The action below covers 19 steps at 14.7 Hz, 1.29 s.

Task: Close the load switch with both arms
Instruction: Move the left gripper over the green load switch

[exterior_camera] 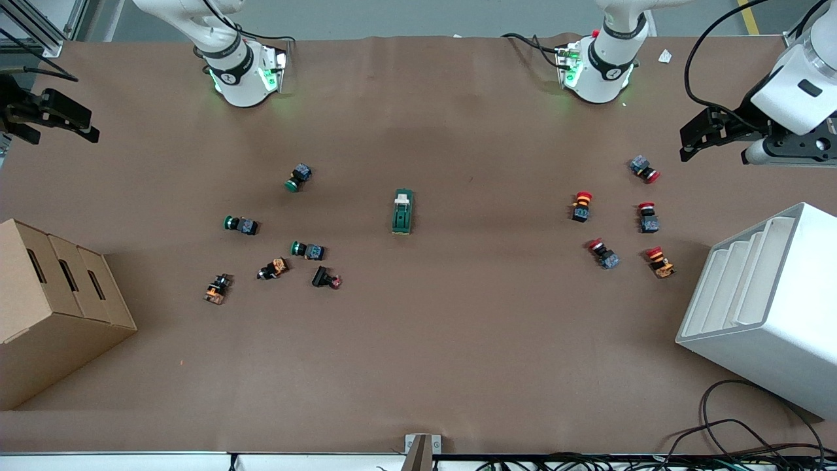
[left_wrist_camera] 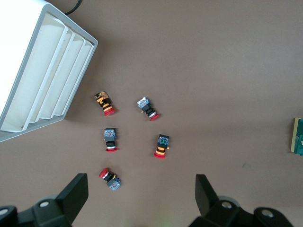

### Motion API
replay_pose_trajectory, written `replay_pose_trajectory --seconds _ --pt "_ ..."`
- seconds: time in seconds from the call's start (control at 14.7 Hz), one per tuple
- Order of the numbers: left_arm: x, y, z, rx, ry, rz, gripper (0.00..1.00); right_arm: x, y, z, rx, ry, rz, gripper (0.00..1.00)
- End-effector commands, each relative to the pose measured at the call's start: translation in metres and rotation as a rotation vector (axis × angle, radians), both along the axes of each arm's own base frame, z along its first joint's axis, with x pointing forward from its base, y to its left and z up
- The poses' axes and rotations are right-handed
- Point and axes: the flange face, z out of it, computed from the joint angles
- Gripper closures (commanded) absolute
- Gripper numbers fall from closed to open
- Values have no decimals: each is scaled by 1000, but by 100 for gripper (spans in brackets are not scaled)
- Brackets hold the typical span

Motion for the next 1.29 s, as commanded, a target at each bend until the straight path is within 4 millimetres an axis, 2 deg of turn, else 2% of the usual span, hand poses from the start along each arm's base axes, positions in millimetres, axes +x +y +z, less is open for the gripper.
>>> replay_pose_trajectory --seconds 0.0,0.07,0.2,0.34,0.48,0.68,0.75,0.95,1.02,1.23 --pt "-3 -1 13 14 -16 -12 0 -7 1 4 -15 -10 9 0" --pt "-2 0 15 8 -20 -11 0 -7 1 4 -15 -10 9 0" --pt "6 -17 19 3 -31 -32 0 -7 0 4 -15 -7 6 0" --pt "1 -68 13 1 -23 -116 0 -7 0 3 -13 -6 7 0" --pt "5 -111 -14 -10 23 -181 0 -7 0 3 -12 -6 7 0" --pt "12 -190 -54 -29 -11 -121 0 -7 0 3 -10 -3 5 0" --pt "10 -223 -71 -39 -27 -121 0 -7 0 3 -10 -3 5 0" --pt "-10 -314 -123 -24 -67 -65 0 -7 0 3 -9 -6 4 0" --pt "-16 -335 -141 -20 -78 -47 0 -7 0 3 -7 -6 6 0" --pt "-59 -400 -186 1 -138 -59 2 -8 -1 3 -8 -3 -5 0"
